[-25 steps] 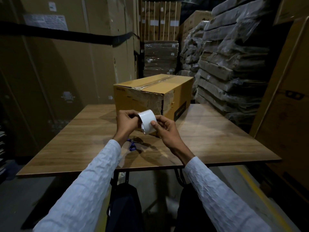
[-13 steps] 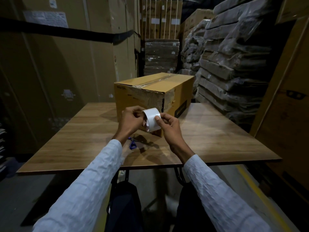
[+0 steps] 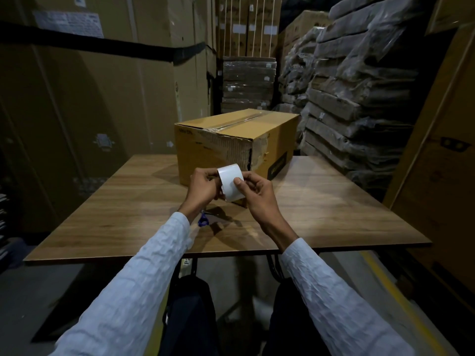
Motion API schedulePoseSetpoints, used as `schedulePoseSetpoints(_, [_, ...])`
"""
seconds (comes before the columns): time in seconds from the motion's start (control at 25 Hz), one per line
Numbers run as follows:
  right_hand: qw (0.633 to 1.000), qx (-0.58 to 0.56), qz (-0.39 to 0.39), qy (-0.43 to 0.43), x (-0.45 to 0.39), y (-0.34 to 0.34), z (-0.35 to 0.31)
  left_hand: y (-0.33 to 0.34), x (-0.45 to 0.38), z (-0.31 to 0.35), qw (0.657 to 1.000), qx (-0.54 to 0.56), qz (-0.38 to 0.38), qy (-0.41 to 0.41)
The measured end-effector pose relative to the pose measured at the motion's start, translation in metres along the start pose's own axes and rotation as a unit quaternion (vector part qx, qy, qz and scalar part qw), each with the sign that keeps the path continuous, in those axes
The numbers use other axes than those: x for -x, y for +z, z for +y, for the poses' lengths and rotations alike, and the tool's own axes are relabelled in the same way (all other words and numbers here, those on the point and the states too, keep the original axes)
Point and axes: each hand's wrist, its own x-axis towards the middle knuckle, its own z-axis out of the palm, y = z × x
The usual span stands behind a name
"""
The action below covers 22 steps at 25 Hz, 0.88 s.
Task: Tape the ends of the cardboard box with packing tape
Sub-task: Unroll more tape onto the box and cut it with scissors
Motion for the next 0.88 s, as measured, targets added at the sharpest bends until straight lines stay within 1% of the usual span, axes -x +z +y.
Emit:
schedulePoseSetpoints(0.12, [1.0, 0.019, 0.002, -0.008, 0.0005, -0.0002, -0.0021, 0.0022, 0.0008, 0.0005, 0.999, 0.007, -0.023, -0.033])
schedulePoseSetpoints(0.2, [1.0, 0.025, 0.011, -0.002, 0.0012, -0.0003, -0.0009, 0.0009, 0.0035, 0.0009, 0.998, -0.007, -0.054, -0.029])
schedulePoseSetpoints(0.24, [1.0, 0.024, 0.02, 0.005, 0.0013, 0.0, -0.0006, -0.0002, 0.0043, 0.0013, 0.997, -0.054, -0.051, 0.006])
schedulePoseSetpoints(0.28, [0.999, 0.02, 0.03, 0.013, 0.0014, 0.0005, -0.001, -0.0017, 0.0043, 0.0015, 0.988, -0.136, -0.028, 0.061])
schedulePoseSetpoints(0.32, [0.999, 0.014, 0.041, 0.018, 0.0012, 0.0009, -0.0016, -0.0024, 0.0047, 0.0021, 0.97, -0.214, 0.002, 0.113])
schedulePoseSetpoints(0.36, [0.999, 0.009, 0.048, 0.019, 0.0009, 0.0013, -0.0028, -0.0024, 0.0043, 0.0036, 0.952, -0.262, 0.027, 0.158])
schedulePoseSetpoints(0.4, [0.999, 0.006, 0.051, 0.017, 0.0002, 0.0014, -0.0037, -0.0024, 0.0029, 0.0059, 0.944, -0.274, 0.034, 0.182])
schedulePoseSetpoints(0.48, [0.999, 0.003, 0.046, 0.01, -0.0009, 0.0021, -0.0057, -0.0033, -0.0012, 0.0093, 0.946, -0.264, 0.031, 0.185])
schedulePoseSetpoints(0.64, [1.0, 0.002, 0.031, 0.004, 0.0004, 0.0007, -0.0054, -0.0027, -0.0042, 0.0048, 0.966, -0.216, 0.013, 0.14])
schedulePoseSetpoints(0.8, [1.0, 0.003, 0.013, -0.003, 0.0028, -0.0029, 0.002, -0.0011, -0.0022, 0.0029, 0.992, -0.105, -0.018, 0.069])
schedulePoseSetpoints(0.88, [1.0, 0.015, 0.021, -0.004, 0.0025, -0.0022, 0.0021, -0.0028, -0.003, 0.0027, 0.996, -0.066, -0.045, 0.03])
